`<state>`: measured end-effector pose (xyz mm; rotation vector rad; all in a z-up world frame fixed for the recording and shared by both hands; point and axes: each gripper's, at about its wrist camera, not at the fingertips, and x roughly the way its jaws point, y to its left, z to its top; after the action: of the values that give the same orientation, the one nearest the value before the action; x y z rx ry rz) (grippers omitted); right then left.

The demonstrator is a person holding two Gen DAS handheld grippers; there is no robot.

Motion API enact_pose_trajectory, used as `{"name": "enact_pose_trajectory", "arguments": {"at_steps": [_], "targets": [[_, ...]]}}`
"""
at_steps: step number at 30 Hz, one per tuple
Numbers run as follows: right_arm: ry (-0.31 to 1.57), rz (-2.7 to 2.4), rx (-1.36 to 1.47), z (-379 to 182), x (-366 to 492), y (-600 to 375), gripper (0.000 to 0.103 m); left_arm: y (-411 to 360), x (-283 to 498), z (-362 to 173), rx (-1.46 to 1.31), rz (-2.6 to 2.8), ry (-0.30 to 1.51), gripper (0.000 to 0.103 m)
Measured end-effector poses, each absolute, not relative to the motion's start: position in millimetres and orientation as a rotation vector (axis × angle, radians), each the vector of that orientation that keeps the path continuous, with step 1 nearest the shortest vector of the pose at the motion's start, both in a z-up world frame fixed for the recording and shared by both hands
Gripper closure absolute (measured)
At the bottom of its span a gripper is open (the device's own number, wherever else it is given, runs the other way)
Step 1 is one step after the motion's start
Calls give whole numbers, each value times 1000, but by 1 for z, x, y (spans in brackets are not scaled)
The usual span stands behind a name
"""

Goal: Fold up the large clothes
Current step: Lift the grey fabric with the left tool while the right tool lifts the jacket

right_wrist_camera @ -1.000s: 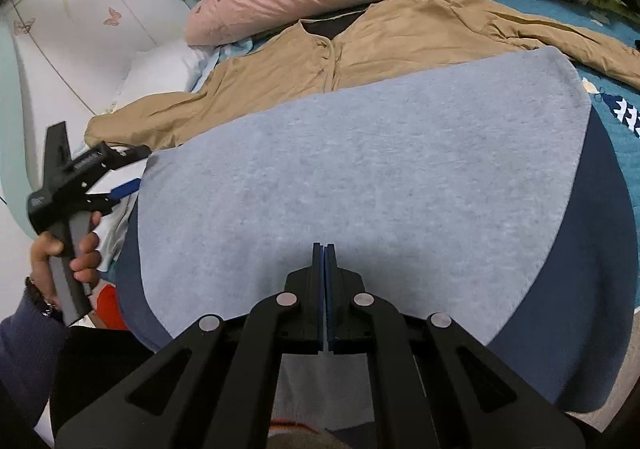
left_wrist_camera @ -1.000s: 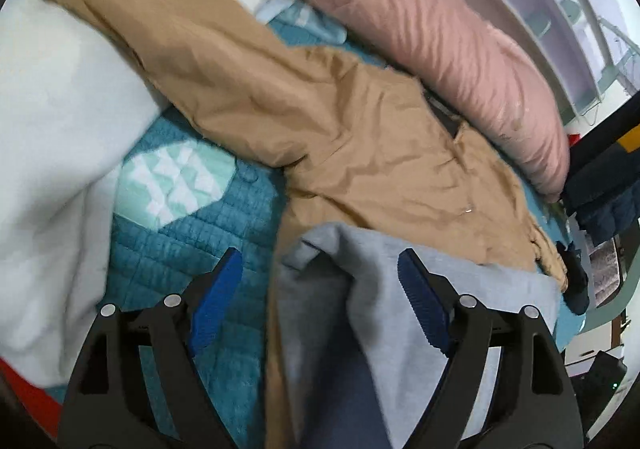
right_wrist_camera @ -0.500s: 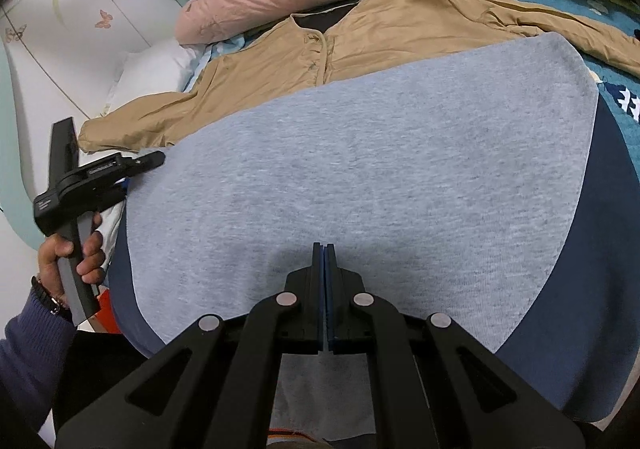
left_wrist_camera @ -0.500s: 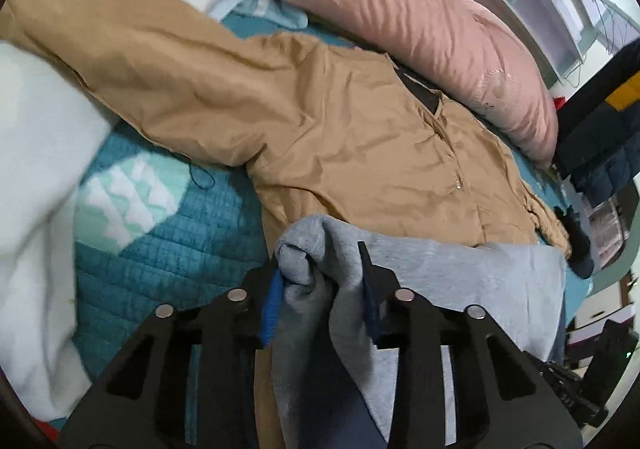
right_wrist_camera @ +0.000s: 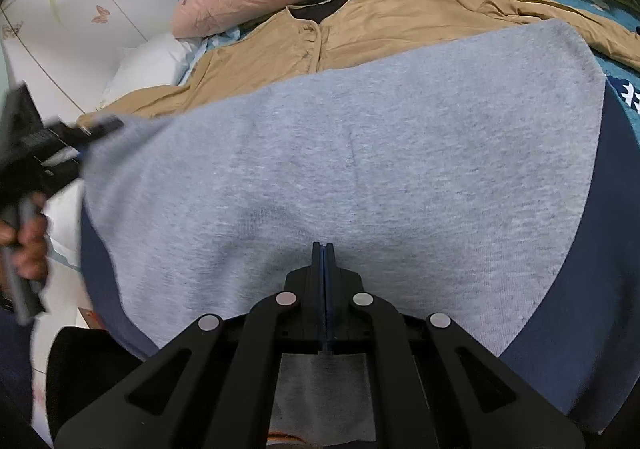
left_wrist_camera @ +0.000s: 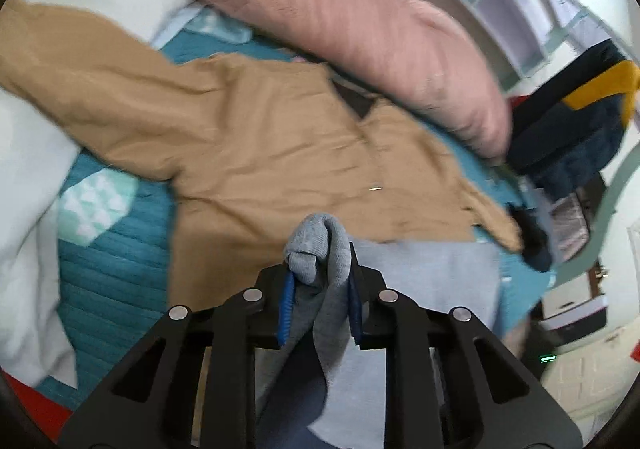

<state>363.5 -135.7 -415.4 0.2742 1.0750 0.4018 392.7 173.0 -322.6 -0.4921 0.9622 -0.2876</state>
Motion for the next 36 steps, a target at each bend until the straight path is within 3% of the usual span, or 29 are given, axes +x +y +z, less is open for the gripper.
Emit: {"name": "enact_pose_trajectory", "arguments": {"at_steps": [7, 11, 16, 22, 36], "targets": [[1059, 418, 320, -404, 359, -144, 102, 110, 403, -275, -519, -429, 945, 83], [993, 512, 389, -387, 346, -141, 102, 84, 409, -264, -510, -453, 955, 83], [1083, 517, 469, -426, 354, -136, 103, 46, 418, -258, -518, -471, 1003, 83], [1037, 490, 606, -403, 341, -176, 101, -37, 438, -246, -441, -481, 1038, 83], [983, 202, 541, -368, 294, -311, 101, -188, 487, -327, -404, -459, 1131, 83]]}}
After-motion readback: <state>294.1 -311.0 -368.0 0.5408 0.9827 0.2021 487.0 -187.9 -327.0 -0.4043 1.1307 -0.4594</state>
